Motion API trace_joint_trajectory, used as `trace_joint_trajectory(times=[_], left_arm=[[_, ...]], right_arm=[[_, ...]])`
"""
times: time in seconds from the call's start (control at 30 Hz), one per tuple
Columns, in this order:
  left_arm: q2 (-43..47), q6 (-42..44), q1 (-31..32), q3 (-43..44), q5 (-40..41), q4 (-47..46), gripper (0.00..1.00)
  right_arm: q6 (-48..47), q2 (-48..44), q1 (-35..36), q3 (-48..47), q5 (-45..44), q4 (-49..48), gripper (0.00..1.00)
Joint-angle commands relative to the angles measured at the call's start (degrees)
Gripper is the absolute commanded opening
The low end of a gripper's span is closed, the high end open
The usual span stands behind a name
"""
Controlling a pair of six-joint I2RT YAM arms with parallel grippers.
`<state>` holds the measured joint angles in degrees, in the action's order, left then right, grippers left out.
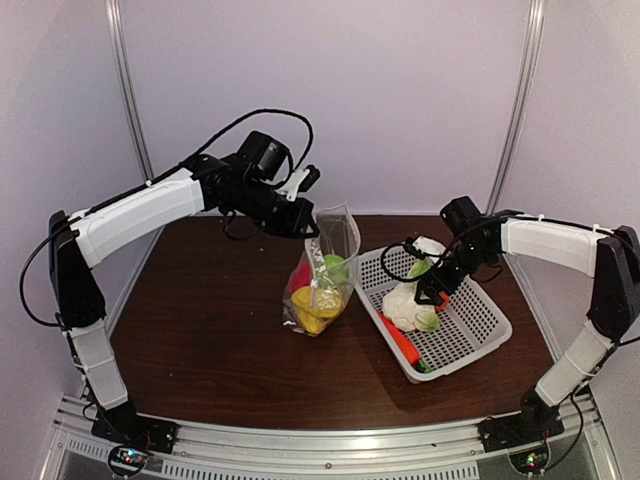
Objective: Place the food in the zip-top bag and seal the zipper
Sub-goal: Pick up the fake vegetable from the bin.
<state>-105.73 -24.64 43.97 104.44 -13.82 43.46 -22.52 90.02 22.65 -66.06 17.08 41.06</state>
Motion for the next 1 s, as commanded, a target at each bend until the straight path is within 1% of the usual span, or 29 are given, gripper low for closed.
trace_joint_trajectory(times=[0.0, 0.1, 0.13, 0.17, 0.23, 0.37, 0.4, 0.43, 0.63, 0.7, 0.83, 0.97], left_arm=[[2.61, -0.36, -0.28, -0.65, -1.35, -2.75, 0.00], [2.73, -0.40, -0.31, -0.84, -1.33, -2.77, 0.00], [2.73, -0.41, -0.29, -0.83, -1.14, -2.79, 0.00], [2.77, -0.36, -0.28, -0.83, -1.09, -2.82, 0.00], [2.77, -0.32, -0.28, -0.74, -1.14, -2.77, 0.00], [2.26, -0.04, -0.28, -0.30, -0.67, -2.77, 0.00], [2.10, -0.05, -0.28, -0.17, -0.68, -2.77, 0.00], [1.97, -0.10, -0.33, -0.01, -0.77, -2.77, 0.00], [0.85, -0.28, -0.28, 0.44, -0.80, -3.09, 0.00], [0.48, -0.82, -0.29, 0.17, -0.81, -3.80, 0.00], [-0.76, -2.92, -0.28, -0.45, -2.71, -6.36, 0.00], [-1.22, -5.25, -0.21, -0.12, -3.37, -8.12, 0.00]], right_arm=[[-3.11, 2.80, -0.29, 1.11, 2.24, -2.31, 0.91], [-5.07, 3.15, -0.22, 2.26, 6.74, -2.92, 0.83], [-5.26, 3.15, -0.25, 2.33, 7.64, -2.95, 0.78], [-5.58, 2.96, -0.23, 2.34, 8.53, -2.67, 0.72], [-6.30, 1.83, -0.24, 2.34, 9.64, -1.99, 0.53], [-6.62, -3.31, -0.24, 1.70, 9.91, -0.42, 0.23], [-6.39, -4.67, -0.24, 1.00, 9.40, 0.77, 0.13], [-6.16, -6.10, -0.24, 0.11, 8.83, 2.02, 0.10], [-5.14, -14.94, -0.25, -8.19, 8.83, 10.05, 0.00], [-3.90, -16.87, -0.26, -11.42, 10.11, 11.79, 0.00], [1.98, -19.05, -0.11, -15.46, 15.81, 9.72, 0.00], [9.61, -16.40, 0.72, -19.00, 20.54, 6.00, 0.00]])
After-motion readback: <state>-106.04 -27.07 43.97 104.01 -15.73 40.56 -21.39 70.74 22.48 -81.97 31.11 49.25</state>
